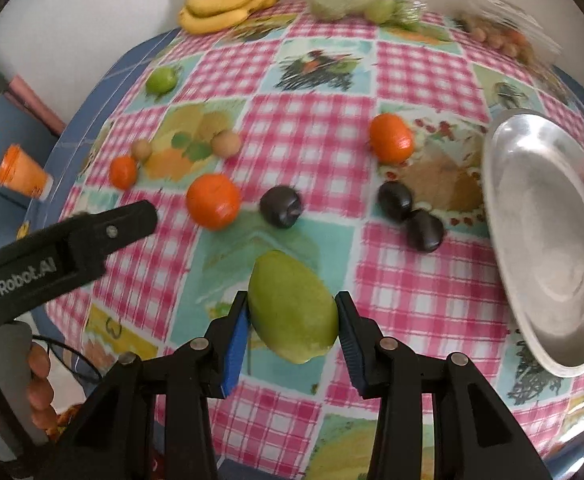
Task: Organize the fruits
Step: 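Lift the green pear with the right tool while the left tool grasps an orange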
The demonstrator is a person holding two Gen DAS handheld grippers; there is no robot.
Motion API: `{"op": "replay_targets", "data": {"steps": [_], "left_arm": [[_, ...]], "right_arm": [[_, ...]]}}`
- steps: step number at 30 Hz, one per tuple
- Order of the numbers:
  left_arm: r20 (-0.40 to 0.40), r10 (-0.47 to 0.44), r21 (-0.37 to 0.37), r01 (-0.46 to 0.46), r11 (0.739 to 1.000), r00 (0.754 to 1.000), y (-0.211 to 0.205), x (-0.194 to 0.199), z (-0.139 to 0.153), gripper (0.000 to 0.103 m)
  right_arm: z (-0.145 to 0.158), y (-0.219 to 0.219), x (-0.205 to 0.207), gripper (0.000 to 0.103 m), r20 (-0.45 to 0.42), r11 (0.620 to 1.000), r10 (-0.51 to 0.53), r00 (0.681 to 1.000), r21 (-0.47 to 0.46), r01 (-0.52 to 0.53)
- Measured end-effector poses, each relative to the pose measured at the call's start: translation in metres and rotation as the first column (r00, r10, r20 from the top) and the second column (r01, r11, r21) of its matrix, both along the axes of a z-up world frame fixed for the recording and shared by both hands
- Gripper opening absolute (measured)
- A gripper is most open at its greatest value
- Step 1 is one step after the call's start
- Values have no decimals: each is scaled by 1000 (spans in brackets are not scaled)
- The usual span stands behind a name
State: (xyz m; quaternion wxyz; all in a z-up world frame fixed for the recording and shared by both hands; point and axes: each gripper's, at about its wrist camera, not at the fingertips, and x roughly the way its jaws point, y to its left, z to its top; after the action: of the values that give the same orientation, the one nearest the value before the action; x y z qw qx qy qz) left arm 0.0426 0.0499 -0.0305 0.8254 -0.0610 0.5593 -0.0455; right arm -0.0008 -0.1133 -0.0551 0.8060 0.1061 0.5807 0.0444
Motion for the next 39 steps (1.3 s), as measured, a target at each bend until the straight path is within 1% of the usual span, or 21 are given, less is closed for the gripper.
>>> {"op": "replay_targets", "data": {"steps": [2, 5, 8, 10, 13, 15, 19, 23, 26, 28, 32, 34, 36, 39], "left_arm": [[33, -7, -6, 7, 1000, 999, -3, 4, 3, 103], [79, -35, 36, 33, 999, 996, -11, 11, 7, 103], [77, -82, 22, 80, 997, 994, -19, 13, 9, 103], [72, -93, 6, 93, 996, 993, -24, 17, 9, 103], [61, -87, -12, 88, 996, 994, -28, 20, 8, 103], [58, -86, -2, 86, 996, 995, -33, 22, 6, 103], [25, -101, -10, 101, 995, 995, -43, 27, -3, 99], [-13, -120, -3, 120, 993, 993, -53, 30, -15, 90], [-47, -116, -16, 115, 993, 992, -56, 32, -24, 82], [-68, -113, -15, 113, 994, 991, -56, 32, -31, 71], [-97, -95, -29, 93, 995, 991, -53, 33, -39, 54], [-116, -84, -53, 78, 996, 990, -49, 33, -44, 42], [-118, -79, -65, 72, 995, 990, -49, 33, -45, 41], [-110, -76, -64, 69, 996, 991, -48, 32, -43, 41]], "right_arm": [[0, -7, 3, 44, -7, 1000, -27, 1000, -3, 27], [0, -14, 9, 44, -8, 999, -53, 999, -10, 53], [6, -22, 11, 44, 3, 997, -74, 997, -2, 74], [10, -27, 10, 44, 10, 997, -81, 997, 3, 81], [14, -33, 10, 44, 21, 996, -94, 995, 3, 94], [15, -38, 12, 44, 19, 994, -109, 994, 6, 109], [15, -46, 13, 44, 13, 992, -125, 992, 7, 125], [16, -53, 12, 44, 16, 990, -141, 990, 16, 140], [16, -55, 11, 44, 16, 989, -144, 989, 23, 144], [16, -56, 11, 44, 16, 989, -144, 989, 23, 144], [13, -56, 11, 44, 12, 990, -142, 990, 21, 142], [11, -56, 11, 44, 8, 990, -142, 990, 17, 141], [10, -57, 11, 44, 3, 989, -144, 990, 19, 144], [11, -58, 11, 44, 6, 989, -148, 989, 23, 148]]}}
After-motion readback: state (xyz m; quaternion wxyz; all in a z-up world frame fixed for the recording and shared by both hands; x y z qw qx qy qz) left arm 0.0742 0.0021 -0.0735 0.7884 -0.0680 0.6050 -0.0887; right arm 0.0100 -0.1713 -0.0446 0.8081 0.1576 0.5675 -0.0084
